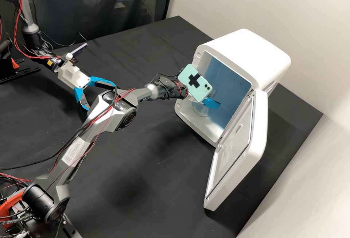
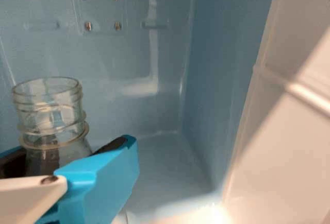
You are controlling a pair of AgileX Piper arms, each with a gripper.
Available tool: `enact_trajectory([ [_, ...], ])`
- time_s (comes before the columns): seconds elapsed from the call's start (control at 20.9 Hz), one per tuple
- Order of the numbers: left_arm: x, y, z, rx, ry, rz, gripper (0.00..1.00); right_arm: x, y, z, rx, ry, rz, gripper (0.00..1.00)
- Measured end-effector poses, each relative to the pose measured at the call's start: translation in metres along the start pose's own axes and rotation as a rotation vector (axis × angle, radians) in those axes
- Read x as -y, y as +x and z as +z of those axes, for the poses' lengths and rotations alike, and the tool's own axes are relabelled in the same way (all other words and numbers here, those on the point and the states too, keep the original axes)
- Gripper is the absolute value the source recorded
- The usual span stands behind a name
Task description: Place the flask in the incubator
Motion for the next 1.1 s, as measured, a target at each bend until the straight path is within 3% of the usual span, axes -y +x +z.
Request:
enact_trajectory([
  [0.43, 0.0, 0.0, 0.0, 0.0, 0.0, 0.0, 1.0, 0.0083, -0.0004, 0.0051, 0.009, -0.027, -0.014, 1.0],
  [0.67, 0.0, 0.0, 0.0, 0.0, 0.0, 0.0, 1.0, 0.0071, -0.0025, 0.0042, 0.004, -0.041, -0.007, 1.0],
  [0.72, 0.0, 0.0, 0.0, 0.0, 0.0, 0.0, 1.0, 0.0051, -0.0042, 0.0032, 0.001, -0.026, -0.004, 1.0],
  [1.1, -0.002, -0.0012, 0.0002, -0.001, 0.003, 0.009, 1.0, 0.0038, -0.0078, 0.0056, -0.002, 0.004, -0.002, 1.0],
])
